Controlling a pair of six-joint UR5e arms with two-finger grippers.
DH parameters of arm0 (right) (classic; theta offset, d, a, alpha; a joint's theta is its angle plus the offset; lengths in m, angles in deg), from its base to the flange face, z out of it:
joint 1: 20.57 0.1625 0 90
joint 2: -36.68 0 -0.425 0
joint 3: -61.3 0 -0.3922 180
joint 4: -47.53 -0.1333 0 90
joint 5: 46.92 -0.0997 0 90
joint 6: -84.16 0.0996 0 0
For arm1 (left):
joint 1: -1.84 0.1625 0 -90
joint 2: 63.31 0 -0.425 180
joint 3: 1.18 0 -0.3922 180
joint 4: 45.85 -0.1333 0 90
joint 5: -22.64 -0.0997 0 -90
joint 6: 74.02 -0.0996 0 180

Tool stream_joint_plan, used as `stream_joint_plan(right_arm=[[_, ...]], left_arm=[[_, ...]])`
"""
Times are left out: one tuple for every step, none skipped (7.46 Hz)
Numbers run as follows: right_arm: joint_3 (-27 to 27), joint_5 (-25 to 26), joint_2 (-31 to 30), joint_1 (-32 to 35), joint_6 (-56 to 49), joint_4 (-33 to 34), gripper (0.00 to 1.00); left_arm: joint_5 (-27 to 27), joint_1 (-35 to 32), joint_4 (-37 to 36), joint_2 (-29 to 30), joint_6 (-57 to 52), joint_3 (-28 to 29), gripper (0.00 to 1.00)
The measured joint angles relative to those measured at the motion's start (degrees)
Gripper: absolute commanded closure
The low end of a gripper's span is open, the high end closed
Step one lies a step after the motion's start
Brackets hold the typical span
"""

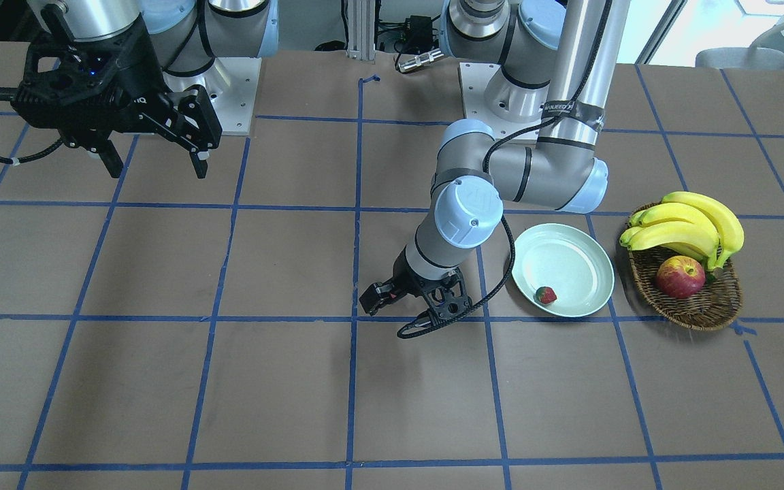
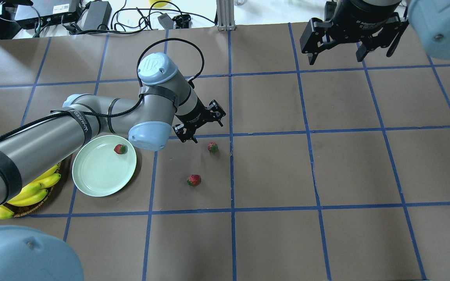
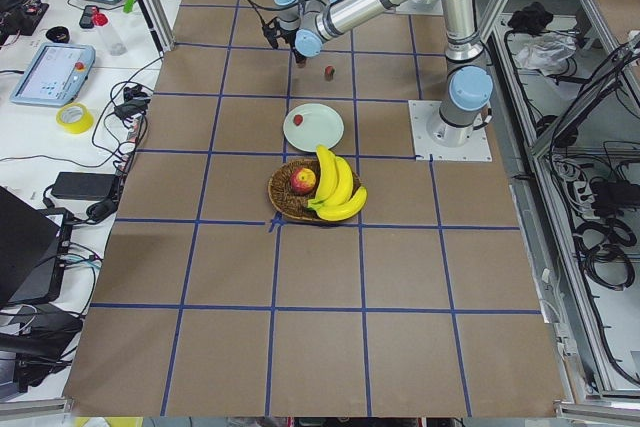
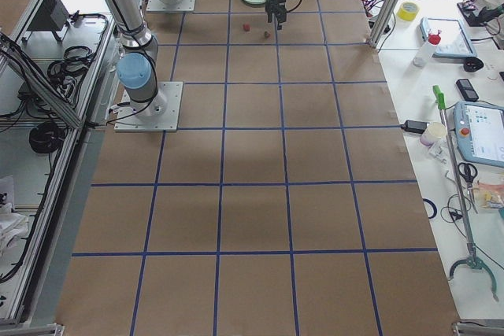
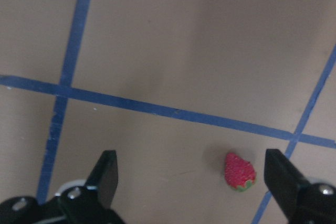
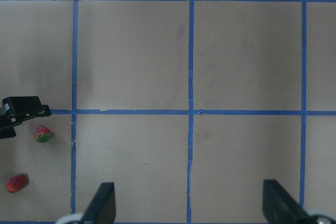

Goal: Collect all strawberries into plate
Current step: 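Reach the left gripper to the next strawberry and grasp it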

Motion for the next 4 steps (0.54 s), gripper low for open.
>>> stream_joint_plan(right_arm=[[0.0,0.0,0.0,0.0,0.0,0.0,0.00],[0.1,0.0,0.0,0.0,0.0,0.0,0.00],[0.1,0.0,0.0,0.0,0.0,0.0,0.00],[0.1,0.0,0.0,0.0,0.0,0.0,0.00]], left_arm=[[-0.1,-0.2,-0.2,0.6,0.4,-0.6,0.65],[0.0,-0.2,-0.2,0.9,0.5,-1.1,0.97],[0.0,-0.4,-0.3,0.9,0.6,-1.7,1.00],[-0.2,-0.6,-0.3,0.9,0.4,-2.1,1.00]])
